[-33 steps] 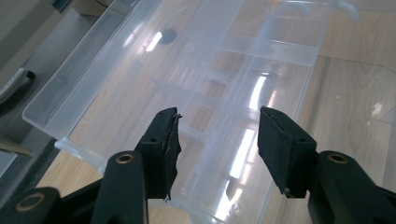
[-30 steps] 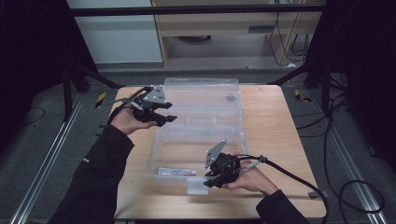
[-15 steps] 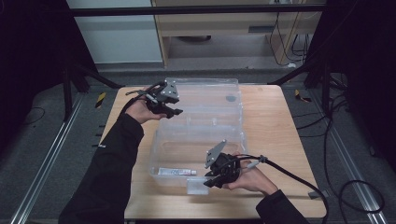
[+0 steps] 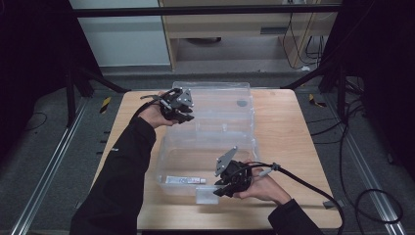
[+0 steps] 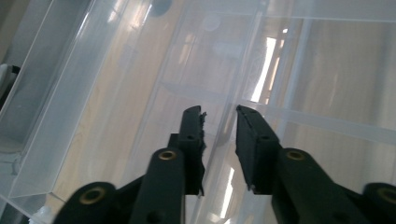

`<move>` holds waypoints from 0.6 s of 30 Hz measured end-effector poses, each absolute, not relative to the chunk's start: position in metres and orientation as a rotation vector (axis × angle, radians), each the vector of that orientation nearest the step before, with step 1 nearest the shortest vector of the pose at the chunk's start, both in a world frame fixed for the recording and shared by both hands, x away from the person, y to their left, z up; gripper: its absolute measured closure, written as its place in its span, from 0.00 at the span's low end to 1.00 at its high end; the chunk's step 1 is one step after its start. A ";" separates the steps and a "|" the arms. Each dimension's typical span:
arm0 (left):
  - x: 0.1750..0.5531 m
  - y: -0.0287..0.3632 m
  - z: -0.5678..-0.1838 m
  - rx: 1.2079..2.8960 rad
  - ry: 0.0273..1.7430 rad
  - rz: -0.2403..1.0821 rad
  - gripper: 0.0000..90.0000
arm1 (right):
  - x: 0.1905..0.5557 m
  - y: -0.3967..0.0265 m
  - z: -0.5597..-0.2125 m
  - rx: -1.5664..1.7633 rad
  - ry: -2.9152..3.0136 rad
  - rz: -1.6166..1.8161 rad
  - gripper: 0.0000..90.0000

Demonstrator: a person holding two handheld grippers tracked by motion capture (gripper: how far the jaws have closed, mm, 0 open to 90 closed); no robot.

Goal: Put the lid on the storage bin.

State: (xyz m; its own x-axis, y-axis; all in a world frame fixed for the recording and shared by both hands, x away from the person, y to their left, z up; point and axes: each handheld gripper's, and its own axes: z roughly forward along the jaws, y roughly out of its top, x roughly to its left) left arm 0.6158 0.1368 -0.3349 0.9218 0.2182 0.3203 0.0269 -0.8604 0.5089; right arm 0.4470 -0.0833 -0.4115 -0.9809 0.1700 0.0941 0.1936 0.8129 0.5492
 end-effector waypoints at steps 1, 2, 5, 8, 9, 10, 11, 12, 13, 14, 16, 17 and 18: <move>0.616 0.137 -0.335 2.576 0.173 0.507 0.82 | 0.447 -0.083 -0.411 -0.298 -2.951 -0.900 0.77; 0.616 0.136 -0.334 2.581 0.165 0.507 0.83 | 0.447 -0.083 -0.412 -0.296 -2.951 -0.900 0.77; 0.616 0.134 -0.333 2.602 0.144 0.503 0.86 | 0.447 -0.083 -0.411 -0.296 -2.952 -0.902 0.77; 0.616 0.133 -0.331 2.617 0.126 0.500 0.89 | 0.447 -0.083 -0.412 -0.296 -2.952 -0.904 0.77; 0.616 0.132 -0.330 2.628 0.112 0.499 0.90 | 0.447 -0.083 -0.412 -0.296 -2.951 -0.904 0.77; 0.616 0.132 -0.330 2.633 0.106 0.497 0.91 | 0.448 -0.083 -0.412 -0.299 -2.949 -0.903 0.77; 0.615 0.131 -0.329 2.639 0.093 0.492 0.92 | 0.448 -0.083 -0.412 -0.300 -2.950 -0.903 0.77; 0.615 0.131 -0.328 2.645 0.083 0.491 0.93 | 0.448 -0.083 -0.412 -0.303 -2.949 -0.902 0.77; 0.615 0.130 -0.327 2.649 0.074 0.484 0.93 | 0.448 -0.083 -0.412 -0.305 -2.949 -0.903 0.77; 0.615 0.129 -0.326 2.656 0.064 0.489 0.94 | 0.448 -0.083 -0.412 -0.304 -2.949 -0.903 0.77; 0.614 0.127 -0.323 2.678 0.044 0.487 0.96 | 0.448 -0.083 -0.412 -0.306 -2.947 -0.905 0.77; 0.613 0.126 -0.322 2.682 0.034 0.488 0.96 | 0.448 -0.083 -0.412 -0.308 -2.945 -0.905 0.77; 0.612 0.126 -0.321 2.685 0.029 0.484 0.97 | 0.448 -0.083 -0.412 -0.309 -2.946 -0.902 0.77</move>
State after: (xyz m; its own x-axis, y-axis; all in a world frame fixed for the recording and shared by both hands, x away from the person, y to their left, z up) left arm 0.6120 0.1260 -0.3213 0.9394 0.0911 0.3306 -0.0515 -0.9156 0.3987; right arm 0.4479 -0.0832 -0.4118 -0.9791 0.1765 0.1007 0.2026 0.8107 0.5493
